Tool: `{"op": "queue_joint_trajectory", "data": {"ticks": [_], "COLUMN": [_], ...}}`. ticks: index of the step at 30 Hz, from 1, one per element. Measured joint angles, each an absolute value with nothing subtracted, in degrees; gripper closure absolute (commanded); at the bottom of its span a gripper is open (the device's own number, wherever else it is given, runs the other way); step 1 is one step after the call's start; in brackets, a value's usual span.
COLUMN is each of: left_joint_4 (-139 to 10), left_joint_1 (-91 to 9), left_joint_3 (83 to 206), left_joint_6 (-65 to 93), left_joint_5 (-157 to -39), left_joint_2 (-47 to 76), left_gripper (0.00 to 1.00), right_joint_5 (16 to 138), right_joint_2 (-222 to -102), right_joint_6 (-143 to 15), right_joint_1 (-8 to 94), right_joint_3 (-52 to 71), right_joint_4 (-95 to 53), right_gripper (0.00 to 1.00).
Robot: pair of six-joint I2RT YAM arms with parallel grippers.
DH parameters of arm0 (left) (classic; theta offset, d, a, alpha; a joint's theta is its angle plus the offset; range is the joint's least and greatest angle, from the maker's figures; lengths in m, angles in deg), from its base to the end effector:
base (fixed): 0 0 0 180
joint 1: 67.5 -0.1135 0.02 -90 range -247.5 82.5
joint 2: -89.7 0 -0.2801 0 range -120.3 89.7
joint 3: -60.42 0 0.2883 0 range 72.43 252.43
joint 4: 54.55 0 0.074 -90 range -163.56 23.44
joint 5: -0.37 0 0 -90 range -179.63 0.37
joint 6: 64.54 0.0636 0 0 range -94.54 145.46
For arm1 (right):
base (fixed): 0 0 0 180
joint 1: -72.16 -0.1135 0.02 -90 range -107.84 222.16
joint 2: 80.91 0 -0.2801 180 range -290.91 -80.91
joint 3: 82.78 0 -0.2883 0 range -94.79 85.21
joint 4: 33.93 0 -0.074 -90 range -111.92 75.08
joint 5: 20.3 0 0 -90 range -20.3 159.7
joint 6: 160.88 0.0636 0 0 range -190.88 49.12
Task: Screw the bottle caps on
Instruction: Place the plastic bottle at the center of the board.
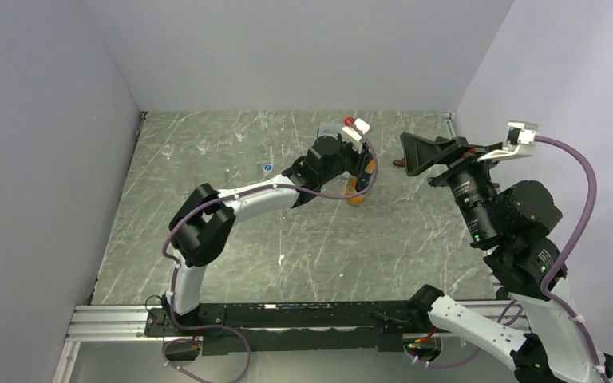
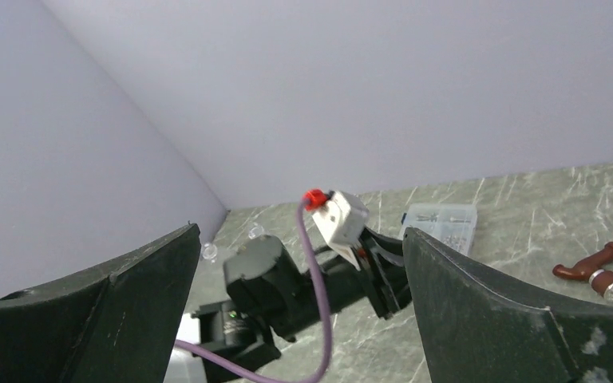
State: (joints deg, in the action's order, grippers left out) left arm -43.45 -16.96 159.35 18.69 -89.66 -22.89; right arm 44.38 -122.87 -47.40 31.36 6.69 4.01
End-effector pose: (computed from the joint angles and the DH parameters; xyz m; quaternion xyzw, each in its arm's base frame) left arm 0.3465 -0.4210 0.2979 0.2696 0.6706 -0.3316 0.6064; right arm 0.1175 0.0655 0.5412 0.0729 0.6413 0.2809 0.7102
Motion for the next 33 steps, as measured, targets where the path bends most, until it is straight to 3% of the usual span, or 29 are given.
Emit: {"op": "queue_joint_trajectory", "data": {"ticks": [12,22,33], "left_joint_4": [-28.9,-27.3,-27.1], "left_joint_1": [-14.6,-14.5,-14.2], "left_joint_3": [158.9,154.5,154.3], "left_joint_6": [20.4,21.0,21.8], "left_joint_5": [-90.7,-92.0,-92.0], "left_joint_2": [-26.7,-26.8,-26.8], "left_gripper": [1.00,0.99,0.78], "right_joint_5": [43.2,43.3,43.2], "right_joint_2": [-124.0,-124.5,-124.6], "right_joint_6": [-48.4,-48.8,-48.8], "right_joint_1": [31.4,31.4,31.4], "right_joint_3": [6.9,8.7,9.6], "right_joint_4": [3.7,3.6,3.6], "right_gripper": [0.00,0.00,0.00]}}
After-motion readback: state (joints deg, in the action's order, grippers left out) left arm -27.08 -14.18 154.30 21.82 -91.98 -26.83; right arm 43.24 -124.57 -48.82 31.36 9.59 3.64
